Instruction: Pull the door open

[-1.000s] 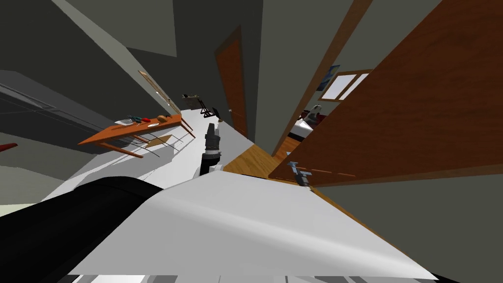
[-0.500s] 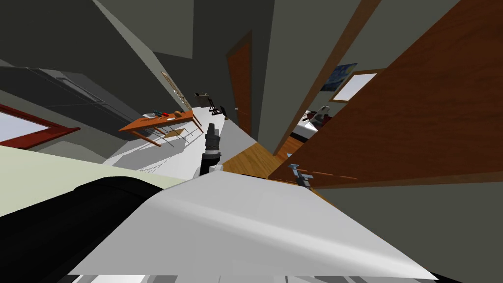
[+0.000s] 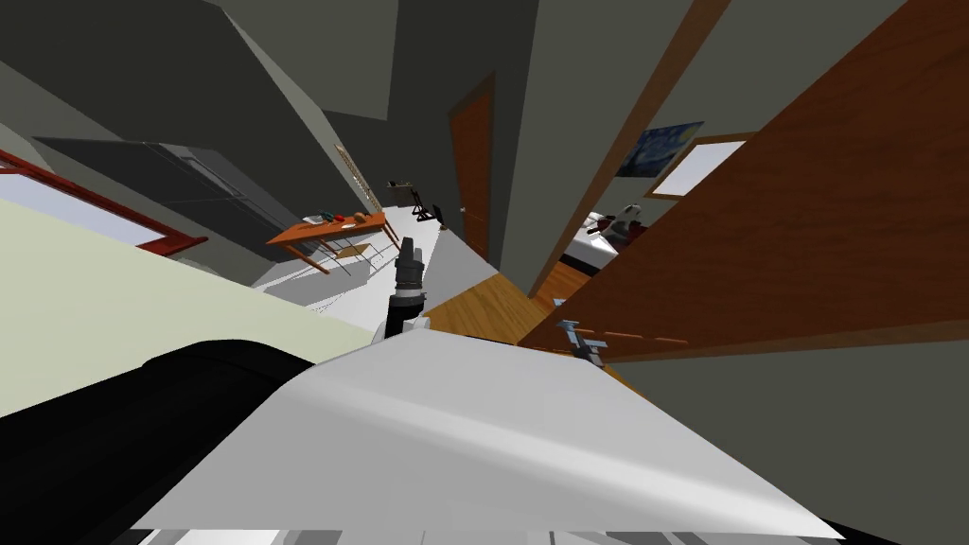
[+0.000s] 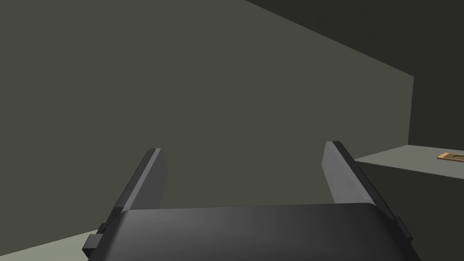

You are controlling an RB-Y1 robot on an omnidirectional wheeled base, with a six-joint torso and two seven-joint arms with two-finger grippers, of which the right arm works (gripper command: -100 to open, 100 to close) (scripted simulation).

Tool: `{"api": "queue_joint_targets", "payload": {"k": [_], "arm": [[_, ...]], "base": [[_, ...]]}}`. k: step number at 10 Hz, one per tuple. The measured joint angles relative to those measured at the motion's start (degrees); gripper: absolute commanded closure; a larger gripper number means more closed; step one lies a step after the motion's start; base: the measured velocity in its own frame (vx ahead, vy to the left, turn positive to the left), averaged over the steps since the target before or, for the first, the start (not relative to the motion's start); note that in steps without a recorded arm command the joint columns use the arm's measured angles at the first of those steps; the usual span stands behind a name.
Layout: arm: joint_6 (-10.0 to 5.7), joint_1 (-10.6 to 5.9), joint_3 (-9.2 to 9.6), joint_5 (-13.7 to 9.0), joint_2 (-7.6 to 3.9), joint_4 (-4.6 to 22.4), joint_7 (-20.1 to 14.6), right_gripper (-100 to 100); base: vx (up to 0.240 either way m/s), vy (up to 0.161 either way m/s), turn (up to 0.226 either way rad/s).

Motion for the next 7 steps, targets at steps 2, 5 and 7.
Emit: {"api": "queue_joint_targets", "payload": {"k": [2,5,7], "arm": [[0.16,-0.37,-0.31,0.49,0.05,0.12,-0.15,100],[1.24,-2.1,-1.3,1.97,0.45,0.3,-0.38,100],[2.49,-3.23,-2.02,3.46,0.95,0.33,-0.6,100]], "base": [[-0.145,-0.032,0.079],[-0.199,-0.052,0.068],[-0.185,-0.069,0.082]]}}
